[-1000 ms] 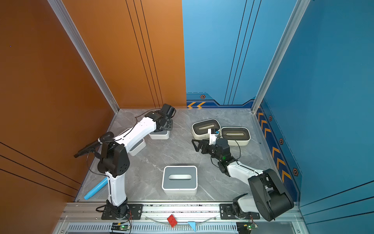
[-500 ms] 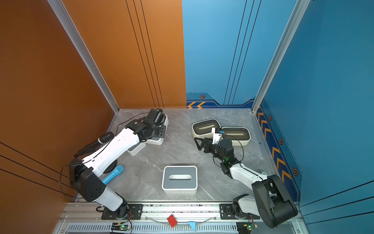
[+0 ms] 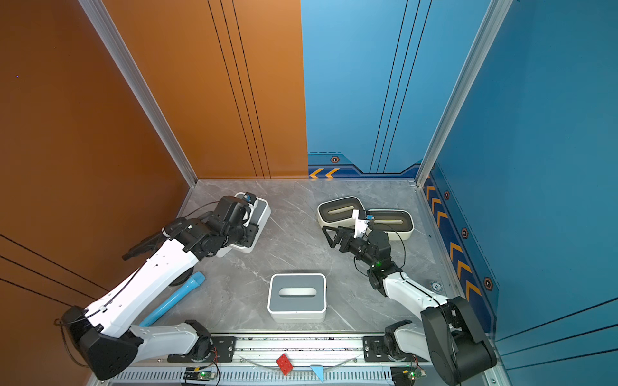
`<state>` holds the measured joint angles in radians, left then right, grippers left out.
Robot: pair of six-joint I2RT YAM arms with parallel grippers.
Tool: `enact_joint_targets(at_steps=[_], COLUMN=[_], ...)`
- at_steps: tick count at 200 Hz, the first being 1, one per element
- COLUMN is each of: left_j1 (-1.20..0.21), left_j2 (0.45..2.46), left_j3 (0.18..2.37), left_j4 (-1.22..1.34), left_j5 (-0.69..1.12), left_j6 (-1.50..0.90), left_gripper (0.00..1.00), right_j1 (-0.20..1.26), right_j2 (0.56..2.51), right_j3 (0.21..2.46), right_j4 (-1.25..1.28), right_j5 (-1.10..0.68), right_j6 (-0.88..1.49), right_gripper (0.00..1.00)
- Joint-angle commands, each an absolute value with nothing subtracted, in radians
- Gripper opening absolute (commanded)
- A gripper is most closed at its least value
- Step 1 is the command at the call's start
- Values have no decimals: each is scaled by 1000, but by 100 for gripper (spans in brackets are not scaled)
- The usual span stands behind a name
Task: Stack the tissue boxes
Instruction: Pick up the tissue box from the center of the board, then place the tissue box at the tissue box.
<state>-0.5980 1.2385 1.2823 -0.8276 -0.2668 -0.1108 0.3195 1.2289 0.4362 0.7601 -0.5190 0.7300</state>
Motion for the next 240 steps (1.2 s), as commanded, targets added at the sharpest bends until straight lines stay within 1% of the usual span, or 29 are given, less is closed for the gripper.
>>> enact_joint_targets(at_steps=[1, 17, 32, 48, 73, 116, 145, 175, 204, 240], left_j1=[-633, -663, -688, -700, -720, -807, -834, -862, -889, -912], left_j2=[1185, 1164, 1153, 1161, 1179, 1211, 1222, 1221, 1221, 1232], left_j3=[1276, 1275, 1276, 1283, 1293, 1326, 1346, 1358, 1352, 1375], left_j4=[-818, -819, -818, -818, -819, -818, -819, -831, -855, -909], left_j5=[-230, -214, -204, -209, -150, -38, 30, 81, 103, 121], left_j6=[-44, -15, 25, 58, 89, 187, 235, 282, 327, 377], left_gripper=[43, 44, 44, 44, 44, 43, 43, 43, 43, 43], right_j1=[311, 311, 311, 313, 309, 273, 258, 253, 253, 258], right_j2=[1218, 1153, 1055, 934, 781, 621, 528, 416, 386, 375], right_j3=[455, 479, 439, 432, 394, 275, 208, 177, 162, 138], right_j4=[719, 507, 468, 336, 209, 211, 259, 243, 250, 316], right_j5=[-610, -594, -578, -566, -567, -630, -650, -648, -672, -721], right_j6=[774, 709, 693, 650, 622, 648, 687, 706, 731, 775], right_gripper=[100, 100, 100, 100, 100, 100, 100, 100, 100, 100])
